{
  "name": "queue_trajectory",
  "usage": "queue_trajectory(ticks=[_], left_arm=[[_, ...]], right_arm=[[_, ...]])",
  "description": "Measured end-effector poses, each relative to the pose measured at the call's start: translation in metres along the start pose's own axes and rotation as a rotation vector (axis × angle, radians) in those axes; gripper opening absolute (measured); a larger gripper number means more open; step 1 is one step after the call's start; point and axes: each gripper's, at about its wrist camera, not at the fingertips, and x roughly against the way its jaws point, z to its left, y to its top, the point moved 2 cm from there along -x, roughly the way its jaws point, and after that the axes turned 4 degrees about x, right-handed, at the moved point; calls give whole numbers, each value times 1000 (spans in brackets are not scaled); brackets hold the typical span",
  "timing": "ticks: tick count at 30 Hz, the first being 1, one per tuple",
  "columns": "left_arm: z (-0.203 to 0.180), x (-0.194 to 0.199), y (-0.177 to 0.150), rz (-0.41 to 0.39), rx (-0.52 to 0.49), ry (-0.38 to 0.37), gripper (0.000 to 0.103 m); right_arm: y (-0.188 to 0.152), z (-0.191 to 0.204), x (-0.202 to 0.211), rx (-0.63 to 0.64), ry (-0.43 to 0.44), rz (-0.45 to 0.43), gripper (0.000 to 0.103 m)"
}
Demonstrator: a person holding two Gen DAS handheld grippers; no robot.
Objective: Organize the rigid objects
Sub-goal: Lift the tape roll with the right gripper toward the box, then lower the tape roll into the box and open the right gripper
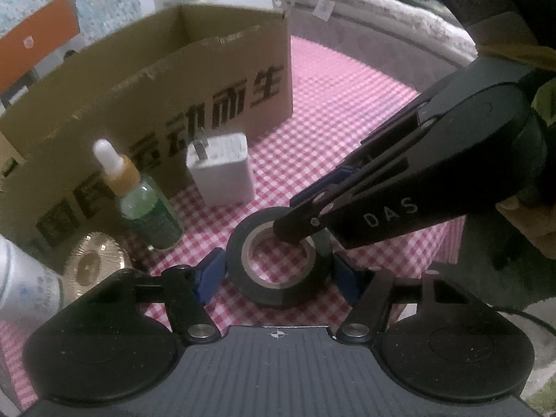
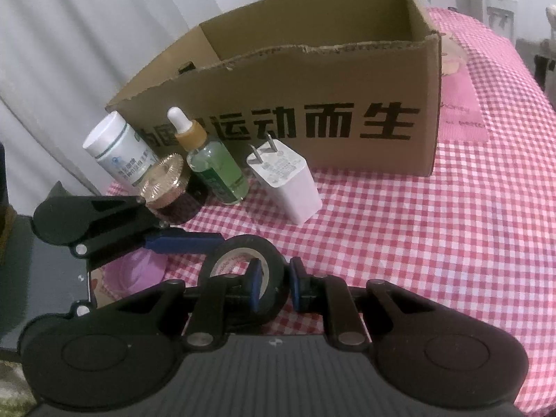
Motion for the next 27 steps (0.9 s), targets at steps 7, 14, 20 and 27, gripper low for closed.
queue_trajectory(ticks=[7, 14, 20, 27], left_arm=[[0, 58, 19, -161, -29, 86, 66], [41, 101, 66, -250, -12, 169, 66], [101, 83, 111, -175, 59, 165, 66], [175, 16, 140, 29, 166, 129, 66]], right_arm=[[30, 32, 52, 94, -37, -127, 18], [103, 68, 91, 236, -7, -256, 18], [182, 66, 52, 217, 56, -187, 18], [260, 25, -47, 39, 135, -7, 18]])
